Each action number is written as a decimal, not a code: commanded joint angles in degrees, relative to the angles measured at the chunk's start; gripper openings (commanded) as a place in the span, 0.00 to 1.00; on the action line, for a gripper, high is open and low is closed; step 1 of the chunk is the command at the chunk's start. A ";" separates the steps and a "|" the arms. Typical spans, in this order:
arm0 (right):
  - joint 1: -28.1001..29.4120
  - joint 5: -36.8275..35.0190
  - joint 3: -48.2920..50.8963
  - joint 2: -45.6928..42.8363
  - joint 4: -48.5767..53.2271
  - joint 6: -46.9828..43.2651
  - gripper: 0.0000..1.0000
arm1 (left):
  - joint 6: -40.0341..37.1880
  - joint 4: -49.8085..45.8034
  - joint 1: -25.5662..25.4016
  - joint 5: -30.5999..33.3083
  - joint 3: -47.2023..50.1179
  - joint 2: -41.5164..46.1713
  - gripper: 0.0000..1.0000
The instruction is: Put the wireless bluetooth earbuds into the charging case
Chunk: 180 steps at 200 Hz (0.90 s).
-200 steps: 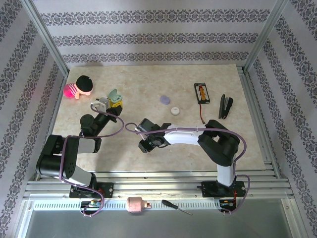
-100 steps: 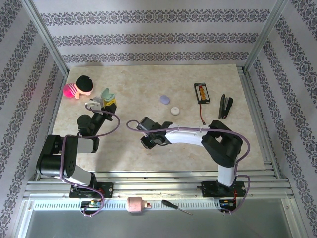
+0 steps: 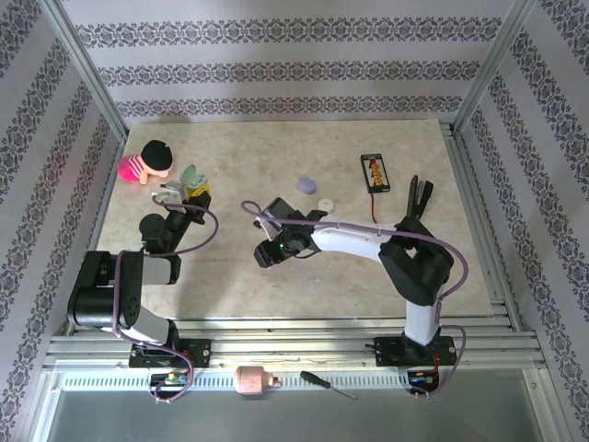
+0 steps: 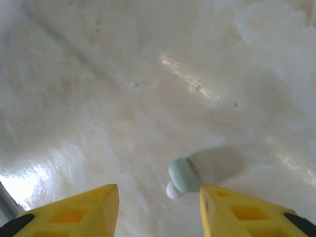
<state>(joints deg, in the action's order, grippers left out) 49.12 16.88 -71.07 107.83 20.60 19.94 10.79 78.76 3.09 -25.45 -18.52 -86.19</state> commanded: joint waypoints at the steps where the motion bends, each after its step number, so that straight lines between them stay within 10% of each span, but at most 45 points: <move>1: -2.42 8.95 -1.56 2.78 1.88 -2.01 0.47 | -0.23 2.98 0.60 -2.65 0.89 0.91 0.26; 180: -6.34 20.62 0.66 8.72 -6.73 0.09 0.35 | 0.55 2.97 0.60 -4.83 0.87 1.02 0.26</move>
<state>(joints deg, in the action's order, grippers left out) 43.59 35.18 -71.50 115.94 15.42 19.33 10.79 78.78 3.11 -29.02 -17.85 -86.15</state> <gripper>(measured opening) 0.359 0.353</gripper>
